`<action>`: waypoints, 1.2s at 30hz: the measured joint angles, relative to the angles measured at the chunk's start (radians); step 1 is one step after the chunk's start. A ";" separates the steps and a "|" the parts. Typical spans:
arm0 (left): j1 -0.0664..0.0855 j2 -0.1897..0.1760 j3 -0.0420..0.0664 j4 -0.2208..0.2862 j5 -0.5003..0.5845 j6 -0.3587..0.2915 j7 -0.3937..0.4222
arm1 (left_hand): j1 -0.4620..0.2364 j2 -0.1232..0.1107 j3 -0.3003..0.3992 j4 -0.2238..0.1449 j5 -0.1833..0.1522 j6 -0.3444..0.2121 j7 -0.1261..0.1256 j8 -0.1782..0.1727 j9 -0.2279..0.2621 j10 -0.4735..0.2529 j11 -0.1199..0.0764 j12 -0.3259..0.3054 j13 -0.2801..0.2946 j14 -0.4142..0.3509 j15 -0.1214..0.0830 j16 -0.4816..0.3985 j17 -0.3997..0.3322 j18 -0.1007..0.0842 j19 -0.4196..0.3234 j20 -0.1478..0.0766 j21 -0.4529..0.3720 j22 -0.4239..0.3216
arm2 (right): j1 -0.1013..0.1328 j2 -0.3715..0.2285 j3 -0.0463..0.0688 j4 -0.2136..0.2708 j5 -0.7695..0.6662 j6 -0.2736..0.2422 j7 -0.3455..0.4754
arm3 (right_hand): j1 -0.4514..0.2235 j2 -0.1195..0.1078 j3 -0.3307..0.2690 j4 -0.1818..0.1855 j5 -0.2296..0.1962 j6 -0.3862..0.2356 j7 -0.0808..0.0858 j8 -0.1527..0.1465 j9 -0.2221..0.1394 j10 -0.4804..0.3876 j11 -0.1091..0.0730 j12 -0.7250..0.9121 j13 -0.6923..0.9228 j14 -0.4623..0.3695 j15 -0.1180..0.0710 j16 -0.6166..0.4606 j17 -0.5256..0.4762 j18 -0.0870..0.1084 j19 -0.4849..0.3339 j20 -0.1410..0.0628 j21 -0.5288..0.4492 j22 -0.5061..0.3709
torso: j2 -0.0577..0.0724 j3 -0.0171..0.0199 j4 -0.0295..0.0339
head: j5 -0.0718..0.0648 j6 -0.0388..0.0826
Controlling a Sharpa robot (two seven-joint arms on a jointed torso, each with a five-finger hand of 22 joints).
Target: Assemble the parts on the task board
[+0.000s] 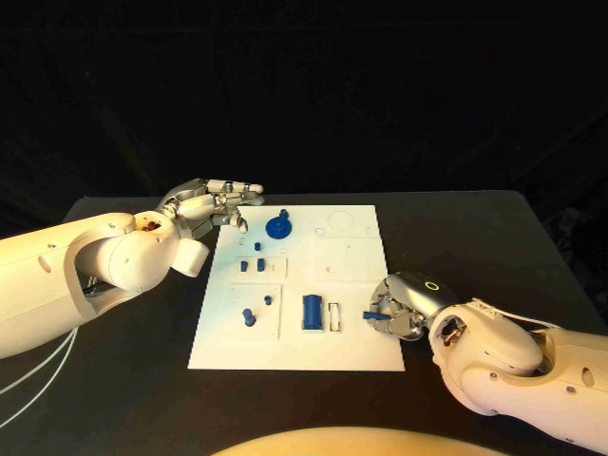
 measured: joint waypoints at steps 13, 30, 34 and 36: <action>0.000 0.002 0.000 0.000 0.000 0.000 -0.001 | 0.000 0.000 0.000 0.000 0.000 0.000 0.000 0.000 0.000 0.000 0.000 0.000 0.000 0.000 0.000 0.000 -0.001 0.000 0.000 0.000 0.000 0.000 | 0.017 0.048 0.002 0.004 0.237 -0.118 -0.004 | -0.084 -0.010 0.092 0.013 -0.012 -0.013 -0.001 0.010 0.000 0.009 -0.001 0.012 -0.104 0.000 0.000 0.000 0.000 0.000 0.003 -0.003 0.000 0.000 | 0.001 -0.0004 -0.0001 | 0.002 0.000; 0.000 0.004 0.000 0.003 0.000 0.000 -0.002 | 0.000 0.000 0.000 0.000 0.000 0.000 0.000 0.000 0.000 0.000 0.000 0.000 0.000 0.000 0.000 0.000 -0.001 0.000 0.000 0.000 0.000 0.000 | 0.017 0.139 0.002 -0.056 0.379 -0.125 -0.005 | -0.186 -0.015 0.129 0.009 -0.020 -0.009 0.003 0.048 0.001 0.016 -0.008 0.087 -0.121 0.000 -0.007 0.009 0.000 0.000 0.000 -0.007 0.000 0.000 | 0.001 0.0006 -0.0013 | 0.006 -0.005; 0.000 0.004 0.000 0.003 0.000 0.001 -0.003 | 0.000 0.000 0.000 0.000 0.000 0.000 0.000 0.000 0.000 0.000 0.000 0.000 0.000 0.000 0.000 0.000 -0.001 0.000 0.000 0.000 0.000 0.000 | 0.017 0.146 0.002 -0.064 0.389 -0.116 -0.006 | -0.196 -0.014 0.130 0.013 -0.020 -0.009 0.003 0.048 0.050 0.016 -0.008 0.101 -0.121 0.004 -0.011 0.009 0.000 0.000 0.004 -0.011 0.000 0.000 | 0.001 0.0007 -0.0016 | 0.007 -0.005; 0.000 0.004 0.000 0.003 0.000 0.001 -0.003 | 0.000 0.000 0.000 0.000 0.000 0.000 0.000 0.000 0.000 0.000 0.000 0.000 0.000 0.000 0.000 0.000 -0.001 0.000 0.000 0.000 0.000 0.000 | 0.018 0.148 0.002 -0.066 0.390 -0.113 -0.006 | -0.196 -0.014 0.127 0.016 -0.020 -0.008 0.004 0.050 0.065 0.019 -0.012 0.109 -0.121 0.004 -0.011 0.009 0.000 0.000 0.004 -0.011 0.000 0.000 | 0.001 0.0006 -0.0019 | 0.007 -0.005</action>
